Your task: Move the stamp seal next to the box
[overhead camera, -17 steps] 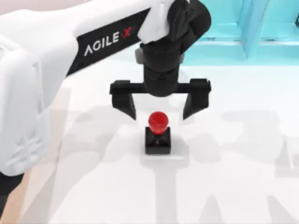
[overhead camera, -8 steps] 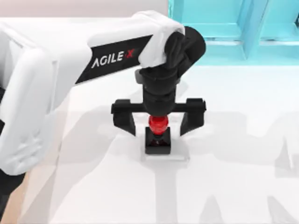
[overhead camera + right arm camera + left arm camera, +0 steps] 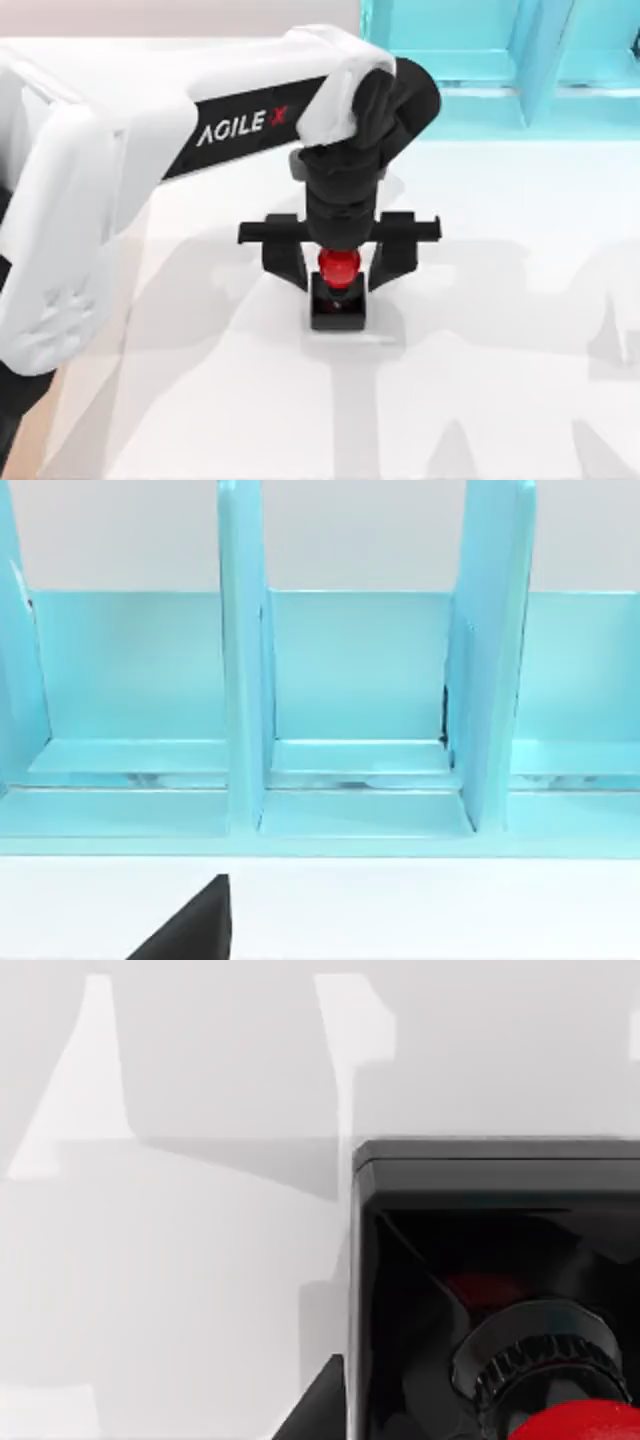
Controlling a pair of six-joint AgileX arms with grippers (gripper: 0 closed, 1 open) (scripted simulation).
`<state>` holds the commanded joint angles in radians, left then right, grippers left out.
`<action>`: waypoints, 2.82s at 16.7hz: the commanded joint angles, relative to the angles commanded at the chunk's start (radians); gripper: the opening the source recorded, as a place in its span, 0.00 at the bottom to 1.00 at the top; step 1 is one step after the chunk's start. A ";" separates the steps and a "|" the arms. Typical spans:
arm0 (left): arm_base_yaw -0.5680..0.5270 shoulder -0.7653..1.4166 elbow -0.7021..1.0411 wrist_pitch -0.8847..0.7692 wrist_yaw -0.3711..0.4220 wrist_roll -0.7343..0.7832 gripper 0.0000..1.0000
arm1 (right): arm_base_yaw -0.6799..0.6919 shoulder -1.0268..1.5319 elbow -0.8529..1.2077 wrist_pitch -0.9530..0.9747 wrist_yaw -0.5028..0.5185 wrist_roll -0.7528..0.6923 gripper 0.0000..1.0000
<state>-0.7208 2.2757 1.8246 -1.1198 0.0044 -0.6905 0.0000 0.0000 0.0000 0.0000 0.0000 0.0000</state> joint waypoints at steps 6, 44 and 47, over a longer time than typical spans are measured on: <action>0.000 0.000 0.000 0.000 0.000 0.000 0.02 | 0.000 0.000 0.000 0.000 0.000 0.000 1.00; 0.381 -0.708 -0.394 -0.316 -0.006 0.371 0.00 | 0.000 0.000 0.000 0.000 0.000 0.000 1.00; 0.386 -0.717 -0.400 -0.317 -0.006 0.376 0.00 | 0.000 0.000 0.000 0.000 0.000 0.000 1.00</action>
<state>-0.3345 1.5592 1.4243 -1.4363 -0.0018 -0.3146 0.0000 0.0000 0.0000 0.0000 0.0000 0.0000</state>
